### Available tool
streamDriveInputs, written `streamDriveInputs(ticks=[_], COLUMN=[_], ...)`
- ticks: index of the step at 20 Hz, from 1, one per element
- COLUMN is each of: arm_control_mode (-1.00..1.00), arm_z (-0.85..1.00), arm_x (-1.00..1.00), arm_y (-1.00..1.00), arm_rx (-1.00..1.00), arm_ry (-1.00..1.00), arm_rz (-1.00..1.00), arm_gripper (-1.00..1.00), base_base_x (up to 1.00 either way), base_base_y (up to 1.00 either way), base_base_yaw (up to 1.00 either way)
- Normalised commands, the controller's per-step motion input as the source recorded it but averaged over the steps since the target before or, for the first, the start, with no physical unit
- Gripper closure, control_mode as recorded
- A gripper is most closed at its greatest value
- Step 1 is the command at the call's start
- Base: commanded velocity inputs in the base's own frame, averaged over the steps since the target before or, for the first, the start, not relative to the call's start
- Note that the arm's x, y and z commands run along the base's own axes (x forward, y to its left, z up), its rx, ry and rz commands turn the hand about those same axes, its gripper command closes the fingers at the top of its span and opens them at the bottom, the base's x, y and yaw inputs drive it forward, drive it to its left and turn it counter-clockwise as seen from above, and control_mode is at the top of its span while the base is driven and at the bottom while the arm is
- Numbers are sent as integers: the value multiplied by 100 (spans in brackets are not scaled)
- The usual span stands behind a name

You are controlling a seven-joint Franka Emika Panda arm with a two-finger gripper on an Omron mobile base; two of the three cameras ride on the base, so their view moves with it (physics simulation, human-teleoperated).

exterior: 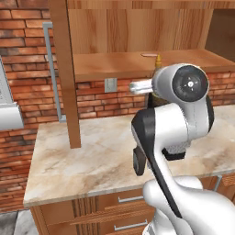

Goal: Pick the syrup bottle and honey bottle from the cabinet and place them next to the mug.

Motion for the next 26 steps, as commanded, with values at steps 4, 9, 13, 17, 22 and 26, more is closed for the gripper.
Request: streamDriveInputs(ticks=[4,9,13,17,22,26], arm_control_mode=[-100,-100,-100,-100,-100,-100], arm_z=[-66,-57,-38,-16,0,-9], arm_x=[-9,-7,-8,0,0,0], arm_y=[4,3,11,17,28,17], arm_rx=[0,0,0,0,0,0], arm_ry=[-1,0,-2,-2,-3,-2], arm_rz=[-18,-17,-17,-17,-18,-17], arm_gripper=[100,100,100,100,100,100], base_base_x=[0,0,0,0,0,0], base_base_y=[0,0,0,0,0,0], base_base_yaw=[0,0,0,0,0,0])
